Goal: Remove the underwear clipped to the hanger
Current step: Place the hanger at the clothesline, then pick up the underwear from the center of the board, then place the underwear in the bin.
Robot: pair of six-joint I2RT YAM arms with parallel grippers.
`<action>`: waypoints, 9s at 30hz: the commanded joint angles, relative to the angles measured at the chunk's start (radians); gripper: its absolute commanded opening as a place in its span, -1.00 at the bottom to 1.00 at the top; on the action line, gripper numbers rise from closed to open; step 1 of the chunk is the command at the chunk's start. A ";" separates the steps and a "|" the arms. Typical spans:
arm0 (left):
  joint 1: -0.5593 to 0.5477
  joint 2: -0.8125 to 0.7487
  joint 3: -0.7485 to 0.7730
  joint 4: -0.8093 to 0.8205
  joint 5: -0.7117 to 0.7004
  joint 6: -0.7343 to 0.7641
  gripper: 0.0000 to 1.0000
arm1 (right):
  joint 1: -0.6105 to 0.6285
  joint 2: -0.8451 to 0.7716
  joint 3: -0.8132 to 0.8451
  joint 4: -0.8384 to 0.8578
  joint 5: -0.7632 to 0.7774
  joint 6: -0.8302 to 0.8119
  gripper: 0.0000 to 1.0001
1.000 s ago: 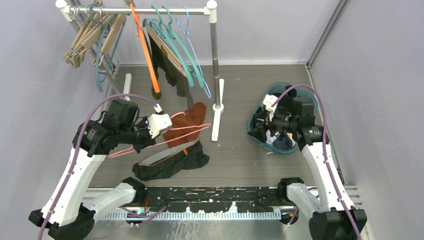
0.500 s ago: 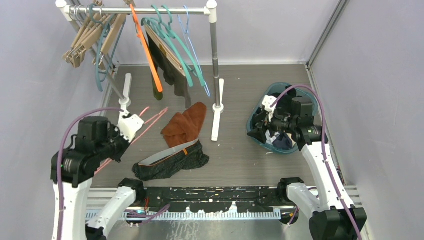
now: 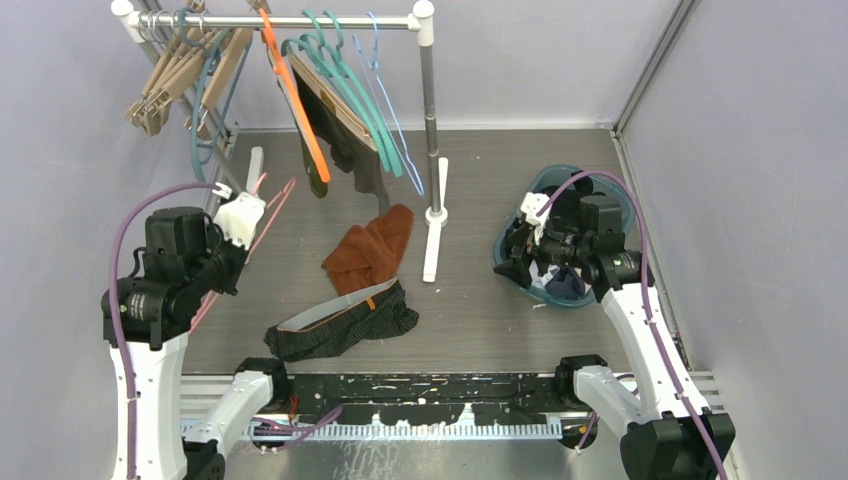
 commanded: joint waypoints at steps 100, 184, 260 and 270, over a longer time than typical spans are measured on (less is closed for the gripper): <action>0.144 0.284 0.307 0.482 0.086 -0.134 0.73 | 0.121 0.020 -0.024 0.046 0.138 -0.034 0.67; -0.383 0.102 -0.495 0.319 0.409 0.317 -0.99 | 0.258 0.122 0.077 0.014 0.185 -0.059 0.68; -0.099 -0.019 0.023 0.515 0.673 -0.229 0.96 | 0.051 0.137 0.004 0.081 0.825 0.170 -0.98; -0.068 -0.029 0.047 0.487 0.682 -0.220 0.96 | 0.050 0.324 -0.037 0.022 0.770 0.153 -0.91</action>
